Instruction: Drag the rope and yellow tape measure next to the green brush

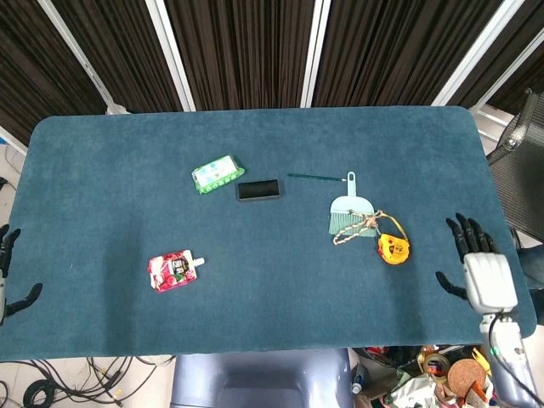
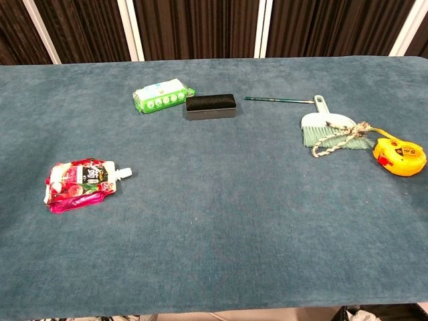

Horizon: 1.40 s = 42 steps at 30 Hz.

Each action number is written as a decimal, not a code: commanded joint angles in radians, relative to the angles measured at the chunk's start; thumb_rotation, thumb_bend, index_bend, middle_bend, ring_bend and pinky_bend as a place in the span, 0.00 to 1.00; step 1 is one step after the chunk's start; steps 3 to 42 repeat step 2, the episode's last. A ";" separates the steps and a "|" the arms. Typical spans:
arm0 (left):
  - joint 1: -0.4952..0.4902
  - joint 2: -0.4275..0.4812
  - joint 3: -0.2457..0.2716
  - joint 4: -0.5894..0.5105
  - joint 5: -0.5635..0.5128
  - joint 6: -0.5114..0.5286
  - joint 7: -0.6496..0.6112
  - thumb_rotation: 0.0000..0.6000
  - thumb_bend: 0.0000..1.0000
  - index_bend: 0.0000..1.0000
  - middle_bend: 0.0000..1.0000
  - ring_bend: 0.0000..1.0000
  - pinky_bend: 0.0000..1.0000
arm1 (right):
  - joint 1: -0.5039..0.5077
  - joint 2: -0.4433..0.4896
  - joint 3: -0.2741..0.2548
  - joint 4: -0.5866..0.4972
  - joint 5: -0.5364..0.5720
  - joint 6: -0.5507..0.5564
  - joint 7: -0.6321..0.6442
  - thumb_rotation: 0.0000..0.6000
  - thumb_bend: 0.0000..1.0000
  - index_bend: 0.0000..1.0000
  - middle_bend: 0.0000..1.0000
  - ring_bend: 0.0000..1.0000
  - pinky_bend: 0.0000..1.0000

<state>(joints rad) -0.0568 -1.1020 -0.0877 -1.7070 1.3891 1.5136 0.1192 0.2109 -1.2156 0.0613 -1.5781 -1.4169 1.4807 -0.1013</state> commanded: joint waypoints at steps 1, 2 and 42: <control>-0.001 0.004 0.001 -0.004 0.002 -0.002 -0.006 1.00 0.24 0.04 0.00 0.00 0.00 | -0.036 -0.038 -0.038 0.037 -0.041 0.036 -0.004 1.00 0.16 0.00 0.00 0.02 0.15; -0.001 0.005 0.001 -0.005 0.007 -0.001 -0.006 1.00 0.24 0.04 0.00 0.00 0.00 | -0.044 -0.049 -0.046 0.051 -0.051 0.044 -0.011 1.00 0.16 0.00 0.00 0.02 0.15; -0.001 0.005 0.001 -0.005 0.007 -0.001 -0.006 1.00 0.24 0.04 0.00 0.00 0.00 | -0.044 -0.049 -0.046 0.051 -0.051 0.044 -0.011 1.00 0.16 0.00 0.00 0.02 0.15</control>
